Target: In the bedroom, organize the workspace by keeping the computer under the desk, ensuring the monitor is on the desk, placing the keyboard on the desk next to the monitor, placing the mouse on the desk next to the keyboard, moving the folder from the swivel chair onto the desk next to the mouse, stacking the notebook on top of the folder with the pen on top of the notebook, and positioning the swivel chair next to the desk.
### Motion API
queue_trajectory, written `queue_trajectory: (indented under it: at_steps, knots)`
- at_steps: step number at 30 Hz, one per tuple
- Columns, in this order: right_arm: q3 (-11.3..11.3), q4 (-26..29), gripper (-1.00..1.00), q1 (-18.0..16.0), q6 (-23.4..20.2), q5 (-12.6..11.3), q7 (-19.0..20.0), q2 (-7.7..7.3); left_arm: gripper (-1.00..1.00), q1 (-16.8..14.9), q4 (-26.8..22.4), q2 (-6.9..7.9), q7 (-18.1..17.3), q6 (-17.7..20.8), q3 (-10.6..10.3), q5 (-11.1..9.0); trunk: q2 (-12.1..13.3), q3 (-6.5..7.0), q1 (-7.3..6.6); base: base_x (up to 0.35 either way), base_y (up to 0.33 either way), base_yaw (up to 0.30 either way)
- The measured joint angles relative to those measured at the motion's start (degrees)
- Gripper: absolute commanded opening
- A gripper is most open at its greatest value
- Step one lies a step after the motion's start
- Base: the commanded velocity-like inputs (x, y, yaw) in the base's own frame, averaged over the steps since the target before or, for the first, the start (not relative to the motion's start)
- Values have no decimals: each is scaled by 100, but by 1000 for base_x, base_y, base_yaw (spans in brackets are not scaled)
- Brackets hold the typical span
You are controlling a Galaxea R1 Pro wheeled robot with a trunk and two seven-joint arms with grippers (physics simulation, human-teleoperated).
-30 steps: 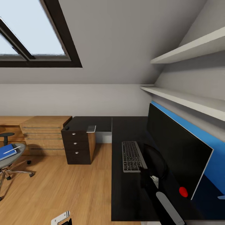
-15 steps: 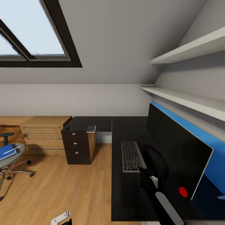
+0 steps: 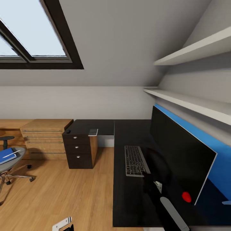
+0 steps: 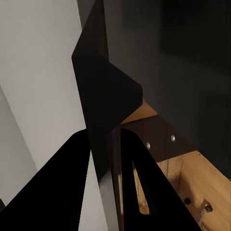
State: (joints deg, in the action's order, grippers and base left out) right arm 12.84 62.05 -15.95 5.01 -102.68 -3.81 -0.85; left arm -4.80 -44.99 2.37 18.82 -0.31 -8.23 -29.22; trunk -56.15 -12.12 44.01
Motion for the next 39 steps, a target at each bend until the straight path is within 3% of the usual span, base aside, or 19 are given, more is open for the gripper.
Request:
queue_trajectory:
  at_steps: [14, 39]
  knots:
    - [0, -1, -100, 0, 9, 1, 4, -4, 100, 0, -1, 0, -1, -1, 8, -1, 0, 0, 0, 0, -57, 0]
    - [-2, 8, -100, 0, 167, 0, 11, -4, 100, 0, 7, 0, 0, 7, 17, -1, 0, 0, 0, 13, 43, 0]
